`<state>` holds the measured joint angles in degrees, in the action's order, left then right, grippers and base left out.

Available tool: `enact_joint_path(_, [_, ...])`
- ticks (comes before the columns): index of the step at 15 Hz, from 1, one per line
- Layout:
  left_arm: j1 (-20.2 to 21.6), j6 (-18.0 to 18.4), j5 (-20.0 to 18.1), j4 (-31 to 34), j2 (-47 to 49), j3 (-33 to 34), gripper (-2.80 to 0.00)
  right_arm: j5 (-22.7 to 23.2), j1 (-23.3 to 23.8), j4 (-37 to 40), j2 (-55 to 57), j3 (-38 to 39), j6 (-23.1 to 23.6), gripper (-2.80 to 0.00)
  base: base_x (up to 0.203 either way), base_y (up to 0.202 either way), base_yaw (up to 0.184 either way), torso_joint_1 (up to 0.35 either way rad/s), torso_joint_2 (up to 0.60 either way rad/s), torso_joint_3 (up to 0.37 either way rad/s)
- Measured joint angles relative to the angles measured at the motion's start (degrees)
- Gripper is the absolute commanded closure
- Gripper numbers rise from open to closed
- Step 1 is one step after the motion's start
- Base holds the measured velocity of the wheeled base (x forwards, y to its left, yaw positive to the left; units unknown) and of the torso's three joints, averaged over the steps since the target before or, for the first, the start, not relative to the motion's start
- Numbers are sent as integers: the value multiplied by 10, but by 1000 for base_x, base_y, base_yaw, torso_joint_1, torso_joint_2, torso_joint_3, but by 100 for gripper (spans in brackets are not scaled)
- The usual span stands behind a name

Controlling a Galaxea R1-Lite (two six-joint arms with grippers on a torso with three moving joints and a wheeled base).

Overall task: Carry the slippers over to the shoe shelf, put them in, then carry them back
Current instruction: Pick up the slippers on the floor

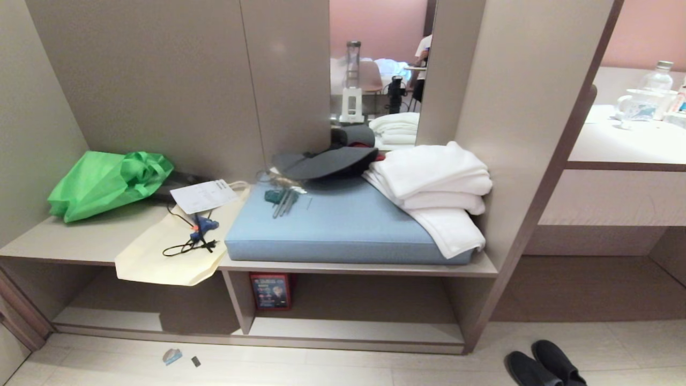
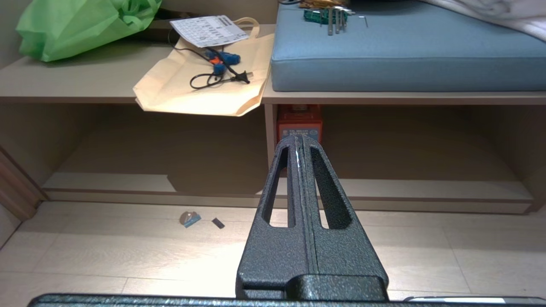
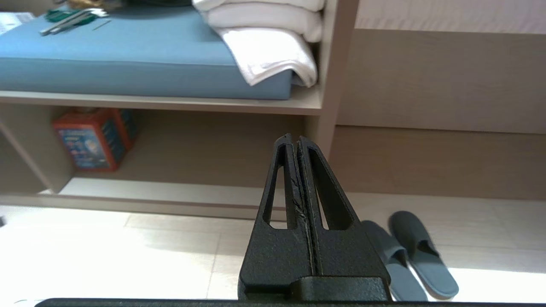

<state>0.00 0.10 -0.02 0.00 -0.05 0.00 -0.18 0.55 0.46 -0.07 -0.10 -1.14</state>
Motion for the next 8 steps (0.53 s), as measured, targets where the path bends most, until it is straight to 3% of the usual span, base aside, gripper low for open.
enact_joint_path(8, [0,0,0,0,0,0,0,0,0,0,0,0,1,0,0,0,0,0,0,0])
